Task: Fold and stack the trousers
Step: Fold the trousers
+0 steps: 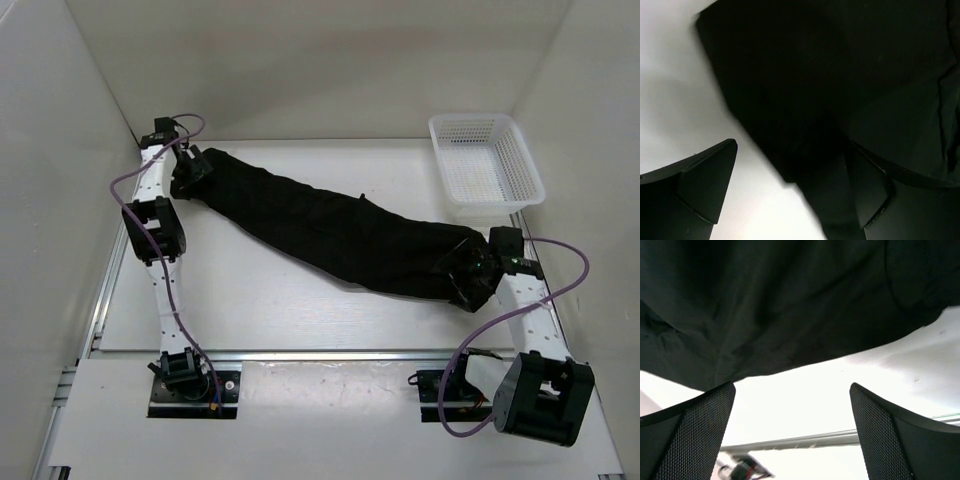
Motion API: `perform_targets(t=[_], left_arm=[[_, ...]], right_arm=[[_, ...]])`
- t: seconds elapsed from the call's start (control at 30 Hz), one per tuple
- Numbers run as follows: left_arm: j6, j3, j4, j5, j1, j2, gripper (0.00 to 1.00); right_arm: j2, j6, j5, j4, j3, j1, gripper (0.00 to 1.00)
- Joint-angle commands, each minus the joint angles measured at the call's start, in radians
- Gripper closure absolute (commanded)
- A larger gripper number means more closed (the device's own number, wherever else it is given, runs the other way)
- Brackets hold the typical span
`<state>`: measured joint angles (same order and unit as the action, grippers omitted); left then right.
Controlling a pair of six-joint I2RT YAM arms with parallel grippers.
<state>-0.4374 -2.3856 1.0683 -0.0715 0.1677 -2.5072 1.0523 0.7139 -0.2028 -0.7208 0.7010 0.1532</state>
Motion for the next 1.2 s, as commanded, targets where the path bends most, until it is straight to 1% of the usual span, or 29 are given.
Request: perform_targets(t=[0.0,0.13,0.2,0.27,0.3,0.33,0.4,0.43,0.47,0.53,0.57,0.63,0.67,0.73,0.8,0.83,0.93,0.97,1.03,1.07,1.13,1.17], left_arm=[[-0.007,-0.098,0.018,-0.033,-0.04,-0.044,0.0],[-0.026,-0.098,0.018,-0.014,-0.05,-0.076,0.0],[-0.026,-0.087,0.018,-0.014,-0.05,-0.087,0.02],[-0.026,-0.098,0.018,-0.024,-0.05,-0.111,0.06],[-0.026,-0.124,0.018,-0.036,-0.05,-0.126,0.12],[-0.037,-0.135,0.018,-0.036,-0.05,-0.127,0.34],[-0.046,-0.158,0.009,-0.048,-0.05,-0.136,0.67],[-0.046,-0.167,0.009,-0.048,-0.05,-0.136,0.9],[-0.055,-0.167,0.009,-0.048,-0.05,-0.124,0.9],[-0.055,-0.176,-0.004,-0.048,-0.05,-0.096,0.9],[-0.066,-0.166,-0.014,-0.034,-0.05,-0.058,0.9],[-0.066,-0.14,-0.025,0.004,-0.05,-0.015,0.9],[-0.066,-0.127,-0.025,0.015,-0.05,0.029,0.9],[-0.066,-0.08,-0.025,0.039,-0.025,0.076,0.9],[-0.066,-0.023,-0.025,0.058,-0.01,0.155,0.9],[-0.066,0.053,-0.025,0.079,0.01,0.186,0.9],[-0.057,0.185,-0.013,0.136,0.042,0.312,0.9],[-0.057,0.278,-0.013,0.154,0.064,0.342,0.9],[-0.057,0.379,-0.013,0.196,0.073,0.431,0.9],[-0.057,0.475,-0.013,0.209,0.088,0.458,0.9],[-0.069,0.575,-0.004,0.234,0.104,0.542,0.9],[-0.078,0.677,-0.016,0.234,0.128,0.571,0.9]], right_arm=[[-0.015,0.099,-0.13,0.098,-0.053,0.011,0.0],[0.023,0.171,-0.164,0.234,-0.097,0.02,0.0],[0.064,0.18,-0.164,0.265,-0.109,0.02,0.0],[0.093,0.19,-0.164,0.309,-0.109,0.02,0.0],[0.103,0.19,-0.135,0.31,-0.089,0.02,0.0],[0.113,0.179,-0.118,0.31,-0.08,0.02,0.0],[0.152,0.168,-0.074,0.319,-0.068,0.02,0.07],[0.167,0.159,-0.063,0.319,-0.058,0.02,0.11],[0.199,0.159,-0.046,0.319,-0.058,0.02,0.22],[0.244,0.159,-0.017,0.33,-0.058,0.008,0.38],[0.256,0.159,-0.017,0.348,-0.058,0.008,0.54],[0.291,0.159,-0.007,0.357,-0.058,-0.001,0.69],[0.301,0.15,-0.007,0.369,-0.058,-0.001,0.87],[0.319,0.136,0.002,0.37,-0.023,-0.001,1.0],[0.328,0.119,0.011,0.37,0.001,-0.001,1.0],[0.328,0.107,0.011,0.354,0.023,-0.001,1.0],[0.316,0.093,0.022,0.314,0.041,-0.001,1.0],[0.299,0.081,0.032,0.302,0.041,-0.001,1.0],[0.261,0.081,0.042,0.255,0.032,-0.001,1.0],[0.246,0.081,0.058,0.233,0.032,-0.001,1.0],[0.178,0.081,0.08,0.166,0.011,-0.001,1.0],[0.149,0.096,0.092,0.144,-0.01,-0.001,1.0]])
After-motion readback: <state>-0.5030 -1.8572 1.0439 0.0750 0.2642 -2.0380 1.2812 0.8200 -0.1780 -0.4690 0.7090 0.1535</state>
